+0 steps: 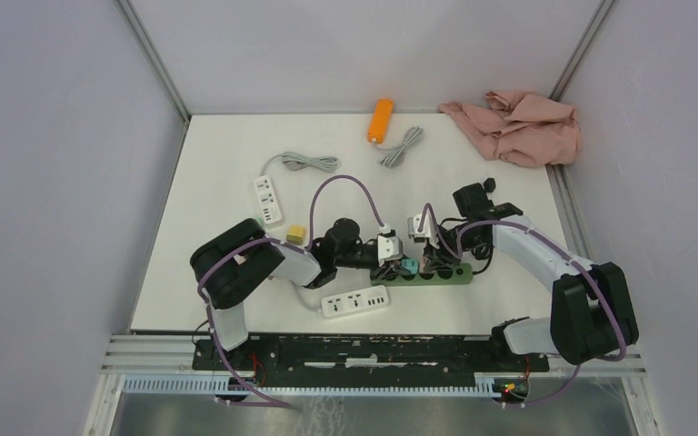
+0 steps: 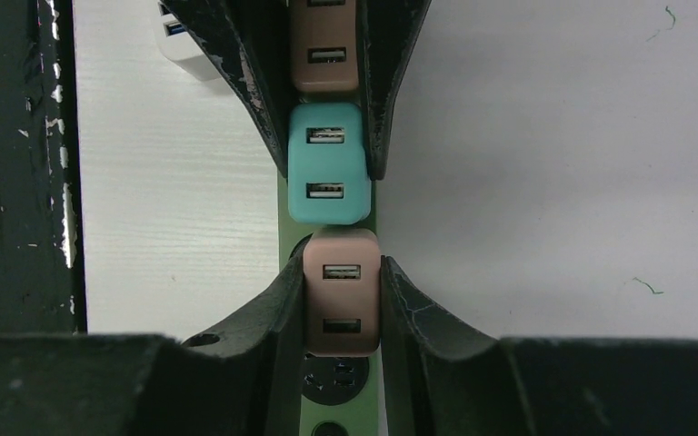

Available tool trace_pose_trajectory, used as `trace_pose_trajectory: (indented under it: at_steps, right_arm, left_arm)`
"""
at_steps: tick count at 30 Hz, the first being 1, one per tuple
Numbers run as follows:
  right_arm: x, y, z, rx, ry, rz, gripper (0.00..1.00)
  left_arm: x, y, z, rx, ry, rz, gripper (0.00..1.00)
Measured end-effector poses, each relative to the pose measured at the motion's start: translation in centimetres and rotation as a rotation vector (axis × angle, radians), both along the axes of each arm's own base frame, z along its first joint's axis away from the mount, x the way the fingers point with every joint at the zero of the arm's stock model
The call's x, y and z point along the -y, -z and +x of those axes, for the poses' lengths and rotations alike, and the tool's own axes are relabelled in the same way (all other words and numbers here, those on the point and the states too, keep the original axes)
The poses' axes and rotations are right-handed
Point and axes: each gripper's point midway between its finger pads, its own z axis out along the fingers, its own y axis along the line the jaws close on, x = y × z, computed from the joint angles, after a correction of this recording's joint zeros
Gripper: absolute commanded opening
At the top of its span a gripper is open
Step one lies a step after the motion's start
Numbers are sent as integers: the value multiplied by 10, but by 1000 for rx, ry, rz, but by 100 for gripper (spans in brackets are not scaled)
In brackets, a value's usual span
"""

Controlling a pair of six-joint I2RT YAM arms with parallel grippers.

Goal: Pull the plug off the socket
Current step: Remove the plug from the socket.

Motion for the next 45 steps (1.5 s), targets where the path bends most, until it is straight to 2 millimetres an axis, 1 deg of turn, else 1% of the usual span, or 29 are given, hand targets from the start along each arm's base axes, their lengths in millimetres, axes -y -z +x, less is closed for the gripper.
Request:
trace_pose_trajectory:
  at_steps: [3,6,9,12,14,18,22,27,33,37,39,42,45]
  right_arm:
    - [5,-1,-1,11,-28,6,0]
    - [9,-5,-4,30,-96,4,0]
    - [9,-6,-8,29,-162,22,0]
    - [6,-7,-10,25,-188,36,0]
    - [5,-7,-9,16,-169,36,0]
    - [1,-6,0,-17,-51,31,0]
    - [2,-8,4,-27,13,25,0]
    - [6,-8,3,-20,-1,28,0]
    - [6,-9,-7,19,-114,53,0]
    - [4,-9,-12,27,-160,51,0]
    - [3,-9,-11,24,-152,46,0]
    - [1,-9,-6,-7,-81,36,0]
    - [-3,-15,-1,-30,-11,56,0]
  left_arm:
    - [1,-1,1,5,-1,-5,3]
    - [4,-3,0,10,4,-11,3]
    - [5,-4,-2,12,10,-15,3]
    - [5,-4,-2,11,11,-14,3]
    - [5,-4,-2,11,11,-14,3]
    - [3,-3,1,8,2,-10,3]
    - [3,-3,2,11,0,-12,3]
    - [3,-4,3,13,-3,-13,3]
    - [4,-4,0,13,6,-15,3]
    - [5,-4,-3,10,18,-16,3]
    - [5,-4,-3,8,18,-14,3]
    - [4,-4,-2,7,16,-13,3]
    - [2,1,-1,-3,8,3,3]
